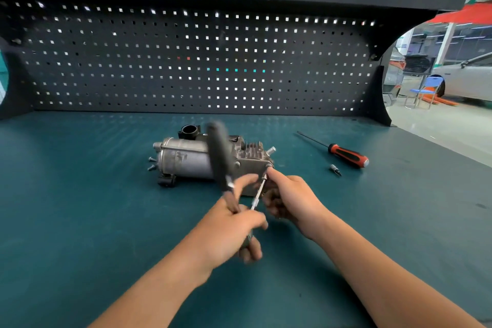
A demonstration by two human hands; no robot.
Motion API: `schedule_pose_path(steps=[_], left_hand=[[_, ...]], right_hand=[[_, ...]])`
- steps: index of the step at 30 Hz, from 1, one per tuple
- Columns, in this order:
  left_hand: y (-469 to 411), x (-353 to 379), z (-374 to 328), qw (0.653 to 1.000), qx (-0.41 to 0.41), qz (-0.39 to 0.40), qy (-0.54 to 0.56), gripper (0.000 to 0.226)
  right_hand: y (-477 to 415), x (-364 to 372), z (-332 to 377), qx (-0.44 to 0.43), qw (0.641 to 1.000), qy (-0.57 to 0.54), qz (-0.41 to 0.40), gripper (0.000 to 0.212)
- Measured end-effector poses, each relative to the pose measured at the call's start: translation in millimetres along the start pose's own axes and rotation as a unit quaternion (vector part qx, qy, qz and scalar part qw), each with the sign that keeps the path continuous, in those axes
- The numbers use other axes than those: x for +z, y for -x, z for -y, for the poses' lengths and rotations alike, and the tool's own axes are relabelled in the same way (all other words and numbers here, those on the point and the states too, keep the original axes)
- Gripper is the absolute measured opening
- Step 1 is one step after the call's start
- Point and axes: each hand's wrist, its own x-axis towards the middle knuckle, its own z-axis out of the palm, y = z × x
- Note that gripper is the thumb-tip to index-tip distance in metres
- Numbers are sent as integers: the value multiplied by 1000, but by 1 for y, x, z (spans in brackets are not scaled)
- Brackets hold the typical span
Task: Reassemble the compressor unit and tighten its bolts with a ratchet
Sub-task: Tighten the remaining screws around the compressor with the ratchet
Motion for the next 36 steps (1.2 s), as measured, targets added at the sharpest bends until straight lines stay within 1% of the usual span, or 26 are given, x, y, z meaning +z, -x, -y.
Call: schedule_pose_path(steps=[1,2,3,4,5,6,7,8,9,10,12,13,14,16,18,20,23,26,28,29,31,32,33,34,35,36], left_hand=[[0,2,3,992,-34,-28,120,47],[0,4,5,969,-65,-45,235,42],[1,7,6,934,-89,-53,342,35],[2,9,7,894,-103,-50,434,29],[4,12,7,855,-106,-40,506,24],[5,14,6,824,-102,-33,556,20],[6,15,5,805,-93,-33,585,16],[7,18,3,800,-80,-38,594,11],[7,20,2,808,-67,-47,584,7],[6,22,2,830,-59,-59,552,11],[4,23,4,888,-57,-91,448,30],[3,23,5,909,-54,-99,401,37],[4,22,4,923,-48,-99,369,41],[4,19,1,937,-46,-91,335,43],[4,15,-4,944,-50,-79,318,46],[3,6,-7,947,-53,-68,310,51],[5,-20,-8,953,-59,-53,293,51],[10,-56,-5,964,-65,-60,251,47],[14,-74,-3,979,-64,-66,182,42],[16,-81,-3,988,-58,-63,129,35],[19,-88,-9,998,-24,-53,-34,25],[20,-89,-11,989,8,-52,-139,24],[20,-90,-11,964,49,-50,-257,27],[20,-89,-11,915,82,-50,-393,29],[22,-88,-10,862,111,-56,-492,28],[22,-86,-6,831,131,-62,-537,27]], right_hand=[[-2,-4,0,-46,994,75,-62,27],[-6,-10,0,-103,977,130,-131,20],[-9,-17,1,-153,959,164,-175,20],[-13,-24,3,-182,949,189,-176,33],[-18,-30,3,-194,947,214,-139,49],[-23,-34,1,-184,949,240,-88,63],[-27,-35,-1,-169,950,260,-41,76],[-30,-35,-5,-153,949,276,1,88],[-33,-33,-9,-145,948,280,33,99],[-37,-32,-13,-143,949,277,57,109],[-44,-31,-14,-134,956,248,82,123],[-48,-31,-11,-133,958,238,92,127],[-50,-32,-7,-138,956,237,101,127],[-54,-32,-1,-157,949,244,122,119],[-56,-32,1,-176,942,252,134,108],[-55,-34,-1,-184,937,263,138,101],[-51,-37,-3,-195,928,289,134,101],[-44,-29,-6,-229,912,326,96,100],[-39,-19,-7,-255,902,341,65,98],[-37,-14,-8,-264,899,346,51,96],[-35,-6,-8,-272,892,360,30,94],[-35,-4,-8,-273,890,365,25,94],[-34,-3,-8,-273,890,365,22,95],[-33,-2,-7,-272,891,363,23,96],[-32,-1,-7,-272,891,363,25,96],[-32,-2,-7,-271,891,363,25,97]])
